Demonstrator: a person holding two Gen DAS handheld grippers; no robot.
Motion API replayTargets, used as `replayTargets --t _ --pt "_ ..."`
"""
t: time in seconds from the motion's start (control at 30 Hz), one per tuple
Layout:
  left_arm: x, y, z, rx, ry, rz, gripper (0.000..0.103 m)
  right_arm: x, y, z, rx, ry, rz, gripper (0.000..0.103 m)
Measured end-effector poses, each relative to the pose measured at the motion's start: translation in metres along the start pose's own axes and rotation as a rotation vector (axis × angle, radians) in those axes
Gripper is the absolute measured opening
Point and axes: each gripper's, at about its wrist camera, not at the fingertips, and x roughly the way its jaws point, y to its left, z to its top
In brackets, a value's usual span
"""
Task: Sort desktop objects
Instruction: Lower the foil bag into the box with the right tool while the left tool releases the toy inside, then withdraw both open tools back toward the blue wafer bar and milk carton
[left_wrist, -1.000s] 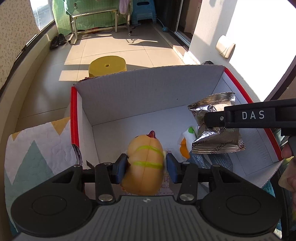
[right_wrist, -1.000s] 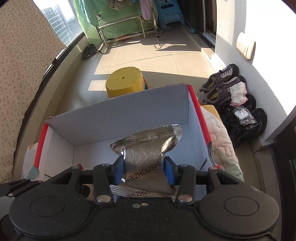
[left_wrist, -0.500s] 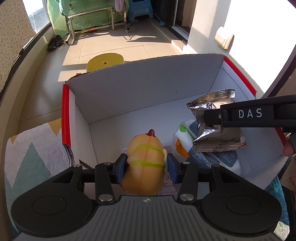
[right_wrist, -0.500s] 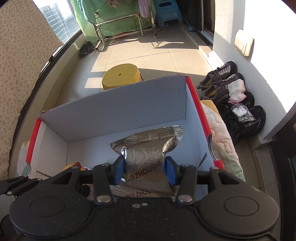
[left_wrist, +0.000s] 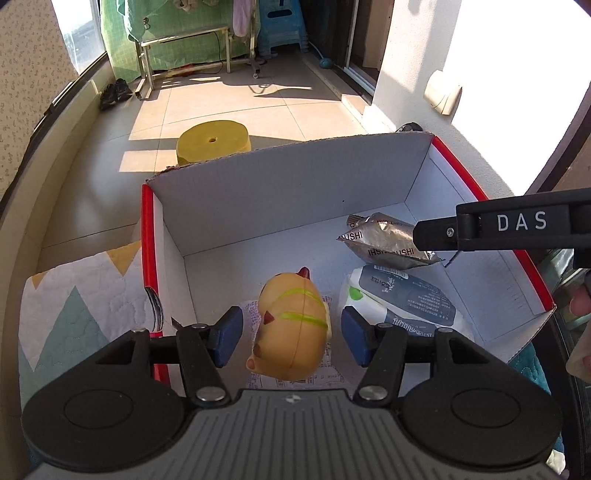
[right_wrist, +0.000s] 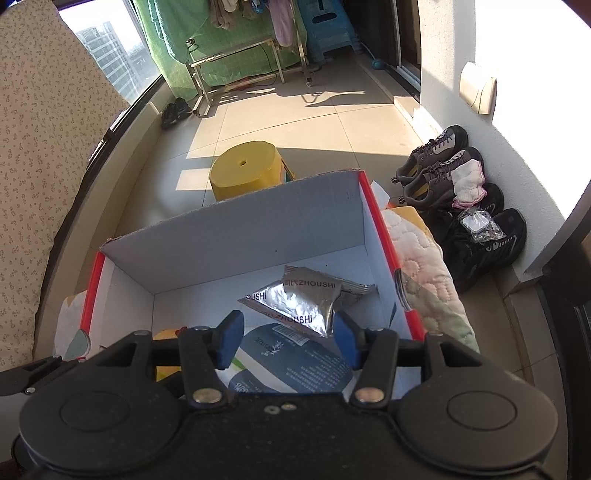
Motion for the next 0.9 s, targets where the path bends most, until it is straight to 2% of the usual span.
replayTargets --t 0.5,0.63,0.9 --pt "-0.077 -0.003 -0.01 0.01 -0.079 -0.006 0.058 -0.069 0.014 -0.02 -0.053 -0.048 0.041 0.054" --pt "-0.099 -0.004 -0.015 0.007 -0.1 -0.014 0.058 -0.089 0.016 -0.029 -0.066 -0.062 0.053 0.058" --pt "-0.131 -0.014 -0.035 0.027 -0.118 -0.029 0.058 -0.127 0.019 -0.05 -0.092 -0.084 0.089 0.06"
